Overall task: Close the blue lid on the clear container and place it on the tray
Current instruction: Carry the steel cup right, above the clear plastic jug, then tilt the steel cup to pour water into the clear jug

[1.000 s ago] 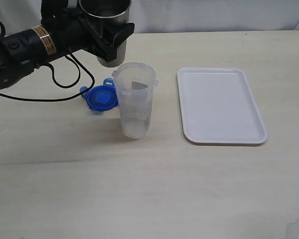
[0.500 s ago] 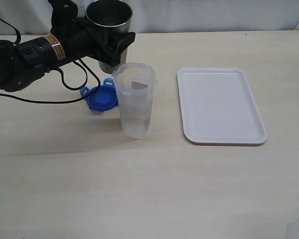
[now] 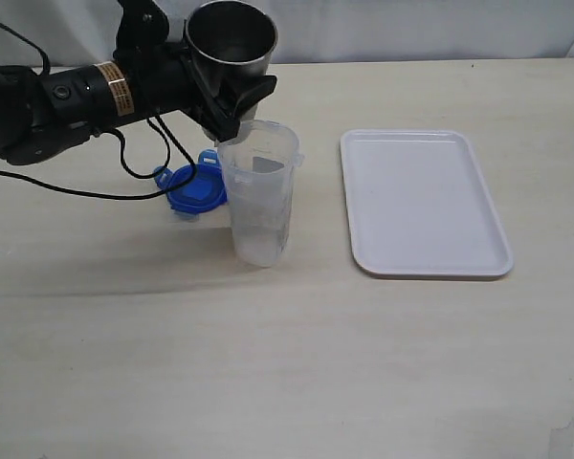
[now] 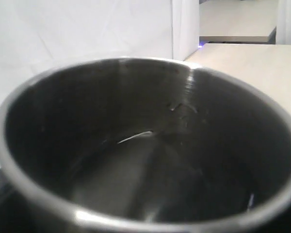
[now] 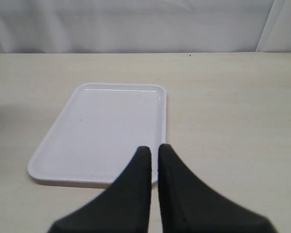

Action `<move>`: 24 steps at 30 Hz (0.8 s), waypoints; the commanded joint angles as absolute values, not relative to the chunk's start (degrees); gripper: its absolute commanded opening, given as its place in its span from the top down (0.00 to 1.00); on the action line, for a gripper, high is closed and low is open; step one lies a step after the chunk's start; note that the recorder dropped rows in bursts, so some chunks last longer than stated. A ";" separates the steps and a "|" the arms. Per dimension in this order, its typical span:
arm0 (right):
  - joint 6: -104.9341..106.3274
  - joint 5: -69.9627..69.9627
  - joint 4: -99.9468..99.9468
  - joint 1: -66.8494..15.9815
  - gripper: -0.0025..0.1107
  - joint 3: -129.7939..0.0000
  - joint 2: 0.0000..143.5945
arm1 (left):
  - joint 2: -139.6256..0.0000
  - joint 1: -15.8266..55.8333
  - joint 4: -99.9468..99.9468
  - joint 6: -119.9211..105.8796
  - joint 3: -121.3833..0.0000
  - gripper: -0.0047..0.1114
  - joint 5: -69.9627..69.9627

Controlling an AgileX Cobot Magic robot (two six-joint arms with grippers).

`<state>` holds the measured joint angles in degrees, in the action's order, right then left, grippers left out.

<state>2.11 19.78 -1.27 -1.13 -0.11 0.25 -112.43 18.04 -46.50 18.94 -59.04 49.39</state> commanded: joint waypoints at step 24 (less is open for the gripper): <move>2.09 19.77 -0.78 -0.79 0.93 0.00 0.00 | -111.61 18.06 -44.26 8.78 -60.09 0.96 56.13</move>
